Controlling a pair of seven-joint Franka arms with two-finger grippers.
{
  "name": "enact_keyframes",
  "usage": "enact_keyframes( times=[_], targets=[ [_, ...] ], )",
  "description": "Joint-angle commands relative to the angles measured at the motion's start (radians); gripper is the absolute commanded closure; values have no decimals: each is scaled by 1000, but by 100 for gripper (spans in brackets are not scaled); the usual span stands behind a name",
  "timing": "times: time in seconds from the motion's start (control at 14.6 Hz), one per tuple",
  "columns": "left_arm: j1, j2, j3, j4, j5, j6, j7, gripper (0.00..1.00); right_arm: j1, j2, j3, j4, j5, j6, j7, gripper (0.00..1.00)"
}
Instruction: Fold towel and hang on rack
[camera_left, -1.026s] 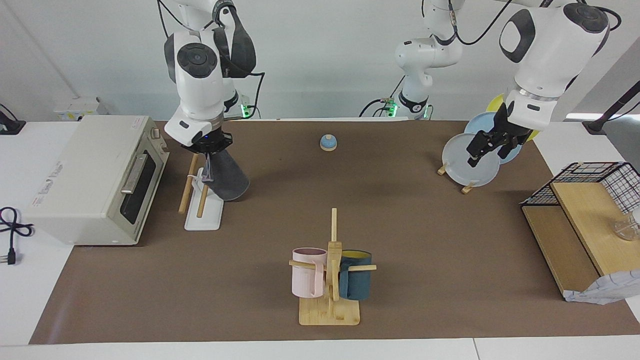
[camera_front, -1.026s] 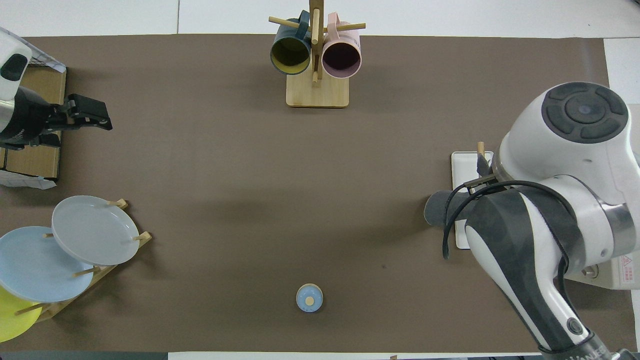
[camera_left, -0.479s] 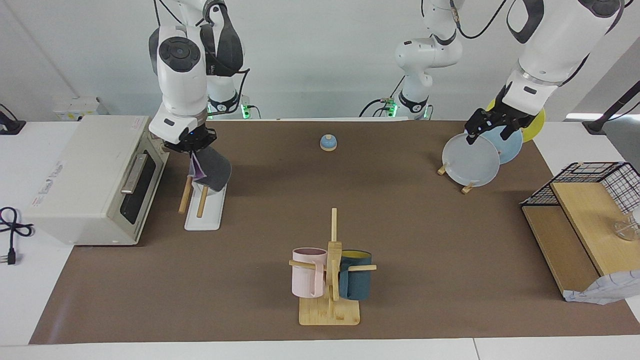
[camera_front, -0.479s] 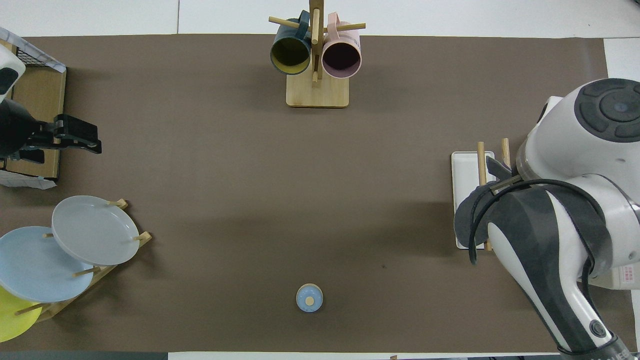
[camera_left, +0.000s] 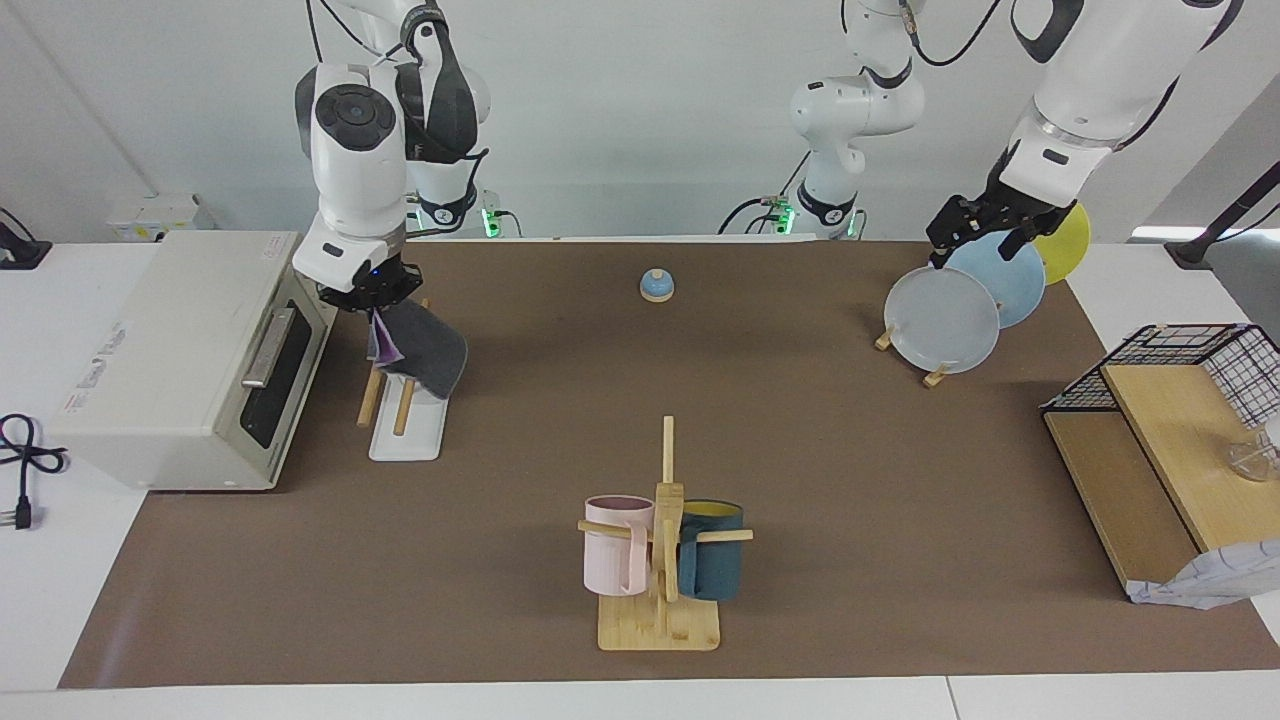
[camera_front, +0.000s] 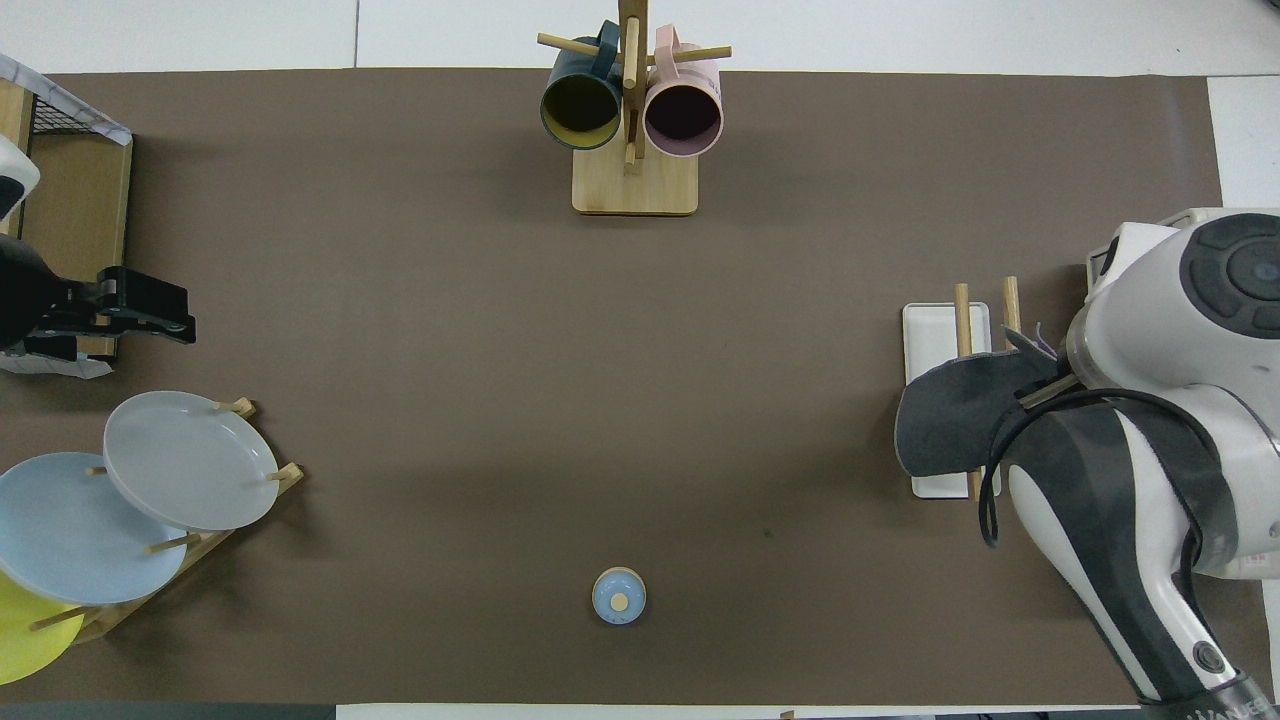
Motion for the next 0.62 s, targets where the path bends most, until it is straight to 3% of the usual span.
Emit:
enact_keyframes(
  times=[0.0,0.21,0.34,0.48,0.55],
  targets=[
    [7,-24,-4,-26,-8,12,34,0,-16,-39,12,-56,-18,31,-17,75],
    [7,-24,-4,-24,-6,14,34,0,-35,-48,10,-68,-18,30,-40,73],
    [7,-26,-3,-26,-8,15,29,0,-38,-48,10,-70,-18,31,-80,60],
    [7,-27,-3,-26,-8,14,32,0,-55,-47,10,-65,-18,22,-87,38],
    [7,-27,-3,-27,-8,14,31,0,-55,-47,10,-59,-10,22,-87,7]
  ],
)
